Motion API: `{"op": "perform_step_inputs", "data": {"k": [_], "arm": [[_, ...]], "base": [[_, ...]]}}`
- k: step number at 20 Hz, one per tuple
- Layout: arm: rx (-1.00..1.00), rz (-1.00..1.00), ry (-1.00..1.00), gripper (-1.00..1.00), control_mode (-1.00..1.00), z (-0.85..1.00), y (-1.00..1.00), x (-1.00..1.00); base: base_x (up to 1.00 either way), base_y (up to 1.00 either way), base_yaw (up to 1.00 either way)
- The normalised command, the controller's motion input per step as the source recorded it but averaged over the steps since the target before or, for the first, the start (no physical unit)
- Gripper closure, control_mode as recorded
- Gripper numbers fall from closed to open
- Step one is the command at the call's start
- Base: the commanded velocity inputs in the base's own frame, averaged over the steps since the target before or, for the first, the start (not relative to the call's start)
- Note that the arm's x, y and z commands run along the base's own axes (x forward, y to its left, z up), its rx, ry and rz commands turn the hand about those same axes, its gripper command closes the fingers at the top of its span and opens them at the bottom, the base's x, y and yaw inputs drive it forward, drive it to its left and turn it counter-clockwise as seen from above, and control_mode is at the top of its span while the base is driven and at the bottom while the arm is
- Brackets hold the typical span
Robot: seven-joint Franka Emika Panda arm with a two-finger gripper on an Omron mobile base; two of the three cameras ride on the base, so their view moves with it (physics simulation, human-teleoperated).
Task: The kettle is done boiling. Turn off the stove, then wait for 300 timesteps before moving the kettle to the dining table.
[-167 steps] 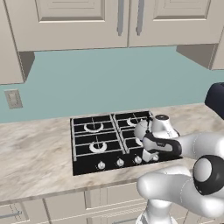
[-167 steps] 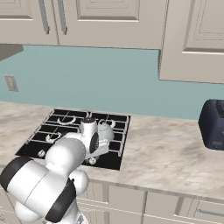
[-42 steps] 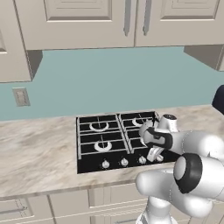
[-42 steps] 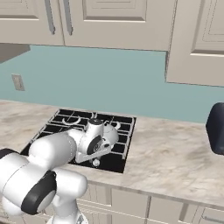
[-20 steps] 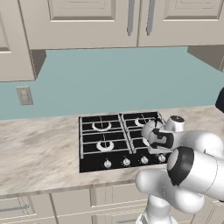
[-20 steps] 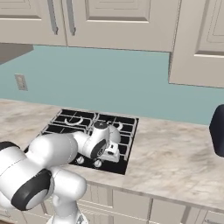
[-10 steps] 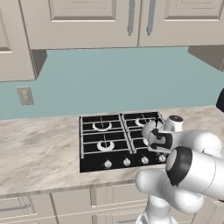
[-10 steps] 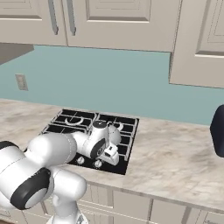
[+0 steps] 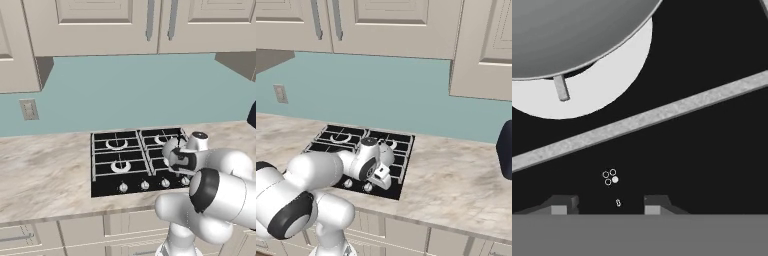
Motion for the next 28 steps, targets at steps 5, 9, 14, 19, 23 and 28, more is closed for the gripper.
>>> {"op": "perform_step_inputs", "data": {"k": [5, 9, 14, 19, 23, 28], "arm": [[-0.07, 0.0, -0.01, -1.0, -1.0, 0.22, 0.0, -0.26], [-0.09, -0.01, -0.04, -1.0, -1.0, 0.31, -0.05, -0.3], [-0.09, 0.0, -0.04, -1.0, -1.0, 0.31, -0.24, -0.17], [-0.07, 0.0, -0.04, -1.0, -1.0, 0.3, -0.34, -0.09], [-0.06, 0.0, -0.04, -1.0, -1.0, 0.36, -0.28, -0.07], [-0.01, 0.0, -0.02, -1.0, -1.0, 0.29, -0.34, -0.06]], "base": [[0.0, 0.0, 0.0], [0.0, 0.0, 0.0], [0.0, 0.0, 0.0], [0.0, 0.0, 0.0], [0.0, 0.0, 0.0], [0.0, 0.0, 0.0]]}}
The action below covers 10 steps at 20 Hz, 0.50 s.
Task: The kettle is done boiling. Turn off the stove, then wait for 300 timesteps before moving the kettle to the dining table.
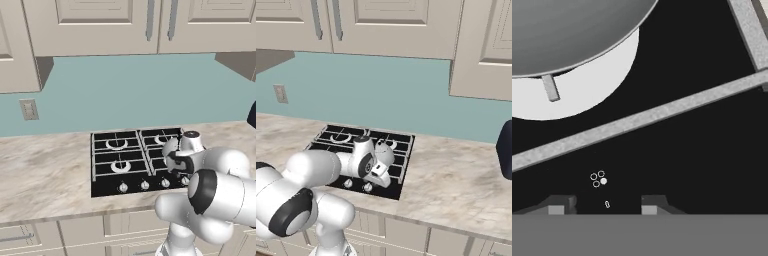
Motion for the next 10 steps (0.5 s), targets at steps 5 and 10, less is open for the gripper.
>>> {"op": "perform_step_inputs", "data": {"k": [5, 10], "arm": [[0.01, -0.01, 0.0, -1.0, -1.0, 0.23, -0.33, -0.01], [0.0, -0.03, 0.0, -1.0, -1.0, 0.4, -0.2, -0.03]], "base": [[0.0, 0.0, 0.0], [0.0, 0.0, 0.0]]}}
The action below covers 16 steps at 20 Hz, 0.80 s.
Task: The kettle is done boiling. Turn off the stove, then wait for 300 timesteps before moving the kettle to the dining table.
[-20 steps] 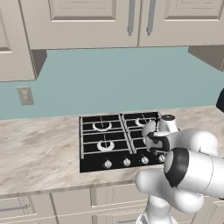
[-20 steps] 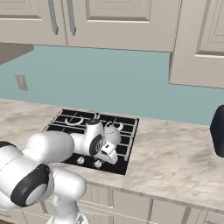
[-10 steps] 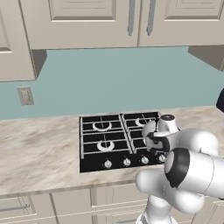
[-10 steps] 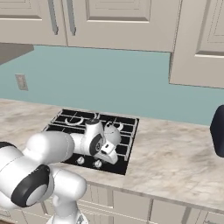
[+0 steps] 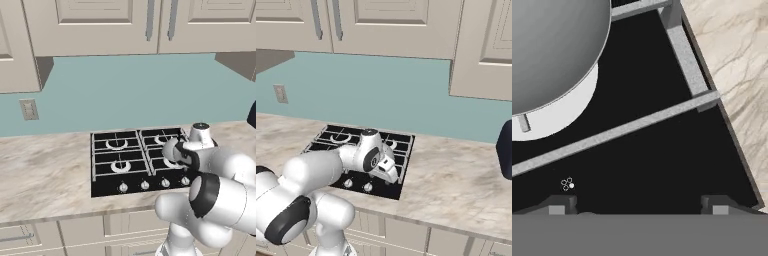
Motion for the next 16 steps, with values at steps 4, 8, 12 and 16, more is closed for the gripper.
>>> {"op": "perform_step_inputs", "data": {"k": [4, 8, 12, 16], "arm": [[0.0, -0.02, 0.0, -1.0, -1.0, 0.36, -0.14, -0.23], [0.0, -0.02, 0.0, -1.0, -1.0, 0.37, -0.14, -0.3], [0.0, 0.0, 0.0, -1.0, -1.0, 0.39, -0.06, -0.14], [0.0, 0.0, 0.0, -1.0, -1.0, 0.39, 0.0, 0.0]], "base": [[0.0, 0.0, 0.0], [0.0, 0.0, 0.0], [0.0, 0.0, 0.0], [0.0, 0.0, 0.0]]}}
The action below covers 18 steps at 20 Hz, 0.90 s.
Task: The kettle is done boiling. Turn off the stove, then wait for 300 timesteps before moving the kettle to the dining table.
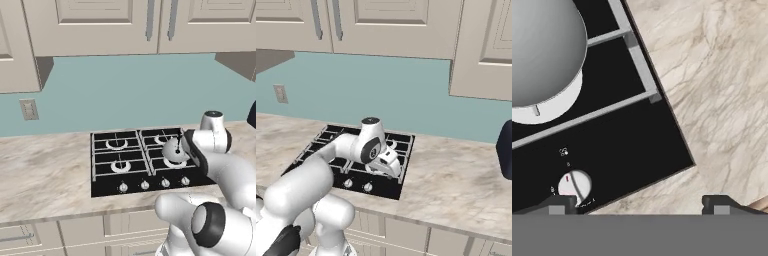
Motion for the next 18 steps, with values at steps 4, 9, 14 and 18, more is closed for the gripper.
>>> {"op": "perform_step_inputs", "data": {"k": [4, 9, 14, 18], "arm": [[0.0, 0.0, 0.0, -1.0, -1.0, 0.39, 0.0, 0.0], [0.0, 0.0, 0.0, -1.0, -1.0, 0.3, 0.05, 0.0], [0.0, 0.0, 0.0, -1.0, -1.0, 0.12, 0.18, 0.02], [0.02, 0.0, 0.0, -1.0, -1.0, 0.03, 0.22, 0.06]], "base": [[0.0, 0.0, 0.0], [0.0, 0.0, 0.0], [0.0, 0.0, 0.0], [0.0, 0.0, 0.0]]}}
